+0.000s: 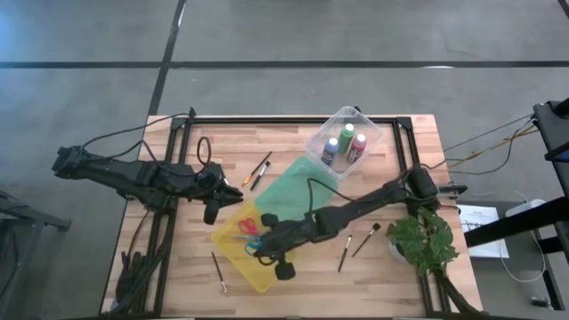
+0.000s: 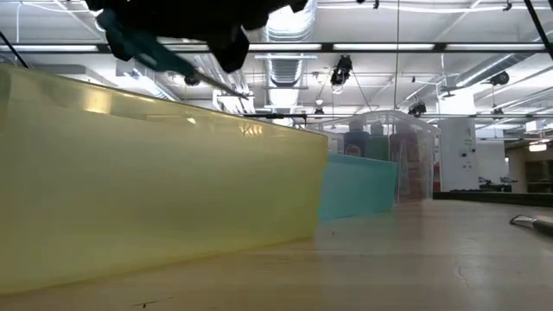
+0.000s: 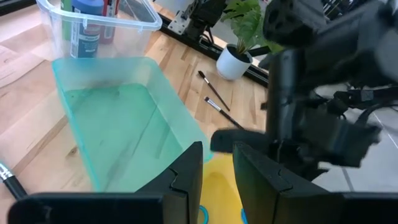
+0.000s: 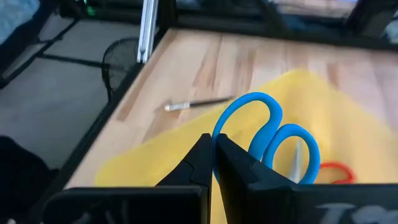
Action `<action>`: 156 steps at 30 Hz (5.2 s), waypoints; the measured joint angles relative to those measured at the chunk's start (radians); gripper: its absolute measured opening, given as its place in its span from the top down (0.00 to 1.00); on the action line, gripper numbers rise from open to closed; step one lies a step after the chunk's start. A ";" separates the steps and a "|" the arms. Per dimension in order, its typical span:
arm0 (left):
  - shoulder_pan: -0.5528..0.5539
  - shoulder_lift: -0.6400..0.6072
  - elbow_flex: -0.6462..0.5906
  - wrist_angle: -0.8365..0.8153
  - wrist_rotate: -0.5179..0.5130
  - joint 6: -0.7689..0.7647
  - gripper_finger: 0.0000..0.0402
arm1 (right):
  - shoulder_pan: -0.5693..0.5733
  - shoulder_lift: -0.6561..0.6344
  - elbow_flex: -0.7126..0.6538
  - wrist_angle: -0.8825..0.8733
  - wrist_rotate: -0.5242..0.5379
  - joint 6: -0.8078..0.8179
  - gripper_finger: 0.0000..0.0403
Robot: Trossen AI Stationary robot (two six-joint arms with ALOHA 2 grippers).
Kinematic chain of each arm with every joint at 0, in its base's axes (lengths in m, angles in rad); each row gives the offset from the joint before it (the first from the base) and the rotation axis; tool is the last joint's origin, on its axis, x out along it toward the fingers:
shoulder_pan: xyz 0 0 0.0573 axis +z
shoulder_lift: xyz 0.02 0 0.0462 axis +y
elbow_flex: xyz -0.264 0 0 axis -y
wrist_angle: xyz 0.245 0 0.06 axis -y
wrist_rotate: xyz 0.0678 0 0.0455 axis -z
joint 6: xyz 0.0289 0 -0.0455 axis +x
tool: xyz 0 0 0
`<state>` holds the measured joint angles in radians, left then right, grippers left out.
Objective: Pick & Place Paint Supplies
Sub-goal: Put the blue scissors into the yellow bin, then put the black highlighter brush into the green bin
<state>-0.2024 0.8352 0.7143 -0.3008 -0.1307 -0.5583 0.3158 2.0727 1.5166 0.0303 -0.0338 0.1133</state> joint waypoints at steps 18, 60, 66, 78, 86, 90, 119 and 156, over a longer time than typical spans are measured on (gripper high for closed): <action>0.000 0.000 0.000 -0.026 0.000 0.011 0.76 | -0.045 0.037 0.000 0.002 0.001 0.120 0.67; 0.455 0.455 0.226 -0.784 0.034 1.369 0.75 | -0.055 -0.479 -0.299 -0.444 0.402 0.394 0.58; 0.526 0.496 0.167 -0.719 -0.005 1.492 0.75 | -0.059 -0.650 -0.473 -0.279 0.506 0.448 0.58; 0.632 0.567 0.058 -0.558 -0.054 1.633 0.75 | -0.078 -0.887 -0.623 -0.145 0.529 0.495 0.58; 0.663 0.680 0.050 -0.498 -0.058 1.713 0.75 | -0.076 -0.928 -0.622 -0.148 0.534 0.530 0.58; 0.663 0.733 0.049 -0.476 -0.060 1.734 0.75 | -0.073 -0.927 -0.622 -0.147 0.534 0.566 0.58; 0.662 0.636 0.043 -0.616 0.124 1.508 0.91 | -0.052 -0.926 -0.621 -0.147 0.561 0.559 0.58; 0.318 0.875 0.554 -0.267 0.296 0.177 0.88 | -0.052 -0.926 -0.621 -0.147 0.560 0.508 0.58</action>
<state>0.1154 1.7107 1.2678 -0.5678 0.1657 -0.3816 0.2638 1.1468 0.8951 -0.1165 0.5262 0.6212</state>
